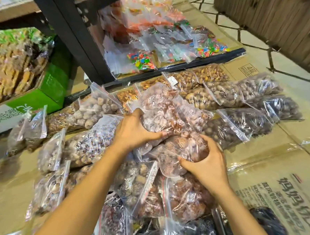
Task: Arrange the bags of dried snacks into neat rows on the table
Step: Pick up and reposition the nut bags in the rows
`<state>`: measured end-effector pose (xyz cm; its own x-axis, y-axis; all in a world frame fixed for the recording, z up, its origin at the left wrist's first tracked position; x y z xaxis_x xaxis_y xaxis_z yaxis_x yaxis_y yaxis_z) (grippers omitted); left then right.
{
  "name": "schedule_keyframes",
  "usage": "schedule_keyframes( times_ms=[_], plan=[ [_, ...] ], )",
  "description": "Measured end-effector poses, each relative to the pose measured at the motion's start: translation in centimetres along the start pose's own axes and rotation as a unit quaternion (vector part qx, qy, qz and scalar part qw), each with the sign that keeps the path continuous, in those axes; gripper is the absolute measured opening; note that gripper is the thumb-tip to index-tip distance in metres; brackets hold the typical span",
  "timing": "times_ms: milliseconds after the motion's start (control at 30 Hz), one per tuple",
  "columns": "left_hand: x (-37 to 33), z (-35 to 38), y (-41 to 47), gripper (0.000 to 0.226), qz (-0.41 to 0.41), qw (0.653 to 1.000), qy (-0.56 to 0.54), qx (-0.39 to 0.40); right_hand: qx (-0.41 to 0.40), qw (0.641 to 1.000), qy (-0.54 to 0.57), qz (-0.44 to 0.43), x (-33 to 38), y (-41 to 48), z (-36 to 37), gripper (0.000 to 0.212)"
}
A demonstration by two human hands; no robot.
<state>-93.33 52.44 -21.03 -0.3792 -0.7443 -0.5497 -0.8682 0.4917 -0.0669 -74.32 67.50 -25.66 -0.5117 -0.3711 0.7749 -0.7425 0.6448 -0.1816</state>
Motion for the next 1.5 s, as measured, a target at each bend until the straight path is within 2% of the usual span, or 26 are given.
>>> schedule_keyframes(
  times_ms=[100,167,267,333,367,400,433,500,533,567,600,733,800,900,967,1000,1067,1133,1200,1267,1333,1367,1433,1500],
  plan=[
    [-1.4,-1.7,-1.8,0.085,0.013,0.998,-0.048,-0.039,-0.036,0.999,0.035,0.021,-0.9,-0.9,-2.7,0.096],
    [-2.1,-3.0,-3.3,0.085,0.016,0.994,-0.090,-0.059,-0.052,0.995,0.079,0.031,-1.6,-1.4,-4.6,0.086],
    [-2.6,-4.0,-5.2,0.087,0.012,0.987,-0.145,-0.067,-0.059,0.976,0.197,0.069,-3.8,-2.4,-7.0,0.071],
    [-2.8,-4.3,-6.5,0.084,0.011,0.982,-0.174,-0.073,-0.056,0.963,0.248,0.093,-6.0,-3.0,-8.3,0.077],
    [-2.9,-4.4,-7.1,0.082,0.011,0.981,-0.180,-0.074,-0.050,0.965,0.238,0.094,-6.8,-3.4,-8.8,0.085],
    [-3.0,-4.3,-7.8,0.080,0.009,0.980,-0.184,-0.073,-0.045,0.971,0.218,0.088,-7.6,-3.7,-9.2,0.088],
    [-3.1,-4.2,-8.5,0.081,0.003,0.980,-0.184,-0.072,-0.032,0.981,0.172,0.087,-8.7,-3.9,-9.2,0.083],
    [-3.5,-3.8,-9.7,0.084,-0.002,0.983,-0.167,-0.071,0.014,0.997,-0.048,0.064,-10.3,-3.9,-8.9,0.057],
    [-3.9,-3.6,-10.3,0.084,0.000,0.985,-0.157,-0.071,0.051,0.986,-0.156,0.043,-11.1,-3.9,-8.2,0.051],
    [-4.4,-3.4,-10.9,0.082,0.002,0.986,-0.153,-0.070,0.086,0.970,-0.224,0.037,-11.7,-4.0,-7.6,0.054],
    [-4.8,-3.1,-11.3,0.080,0.001,0.987,-0.147,-0.065,0.114,0.963,-0.240,0.047,-12.2,-4.3,-7.4,0.057],
    [-5.0,-1.6,-12.9,0.080,-0.014,0.993,-0.109,-0.036,0.141,0.976,-0.157,0.048,-12.9,-4.8,-6.9,0.079],
    [-4.3,-1.1,-13.3,0.080,-0.008,0.995,-0.098,-0.031,0.156,0.976,-0.148,0.041,-12.6,-5.1,-6.4,0.072],
    [-3.7,-0.9,-14.0,0.078,0.009,0.995,-0.092,-0.032,0.091,0.985,-0.146,0.008,-11.2,-5.5,-7.2,0.080],
    [-3.5,-1.2,-14.8,0.078,0.033,0.995,-0.081,-0.038,0.020,0.999,-0.043,-0.007,-9.1,-6.5,-8.1,0.073],
    [-3.3,-1.5,-15.1,0.080,0.046,0.995,-0.075,-0.040,0.010,1.000,0.013,-0.014,-7.8,-7.2,-7.9,0.067],
    [-2.6,-1.8,-16.0,0.084,0.067,0.995,-0.070,-0.032,0.031,0.995,0.086,-0.031,-4.2,-9.0,-6.6,0.067],
    [-1.7,-2.3,-17.2,0.086,0.089,0.993,-0.078,-0.017,0.066,0.989,0.122,-0.054,-0.6,-11.0,-4.3,0.085],
    [-0.6,-3.3,-18.8,0.088,0.115,0.990,-0.084,0.004,0.108,0.980,0.161,-0.034,2.3,-13.0,-1.2,0.089],
    [0.9,-4.5,-20.4,0.095,0.144,0.986,-0.080,0.028,0.165,0.965,0.203,-0.005,5.1,-15.1,2.0,0.064],
    [2.3,-6.1,-22.4,0.094,0.189,0.978,-0.077,0.049,0.203,0.954,0.223,-0.008,7.5,-16.9,5.1,0.017],
    [3.0,-7.0,-23.3,0.089,0.212,0.973,-0.072,0.054,0.206,0.951,0.231,-0.022,9.5,-18.1,6.4,0.009],
    [5.1,-8.6,-24.6,0.085,0.234,0.969,-0.057,0.059,0.186,0.947,0.260,-0.024,11.7,-20.3,8.4,0.019],
    [7.9,-9.8,-25.7,0.099,0.230,0.970,-0.049,0.056,0.155,0.938,0.310,-0.009,12.1,-21.7,10.8,0.016]
  ],
)
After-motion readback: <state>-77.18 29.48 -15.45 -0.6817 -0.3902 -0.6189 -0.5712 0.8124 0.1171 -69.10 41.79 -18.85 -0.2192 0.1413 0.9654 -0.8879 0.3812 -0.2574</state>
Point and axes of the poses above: each hand's wrist, its own y-axis towards the middle knuckle, its own z-axis out of the palm, x = y × z, the point moved 9 cm from there along y, towards the middle knuckle, and after that the axes turned 6 degrees about -y, right-handed, at the moved point
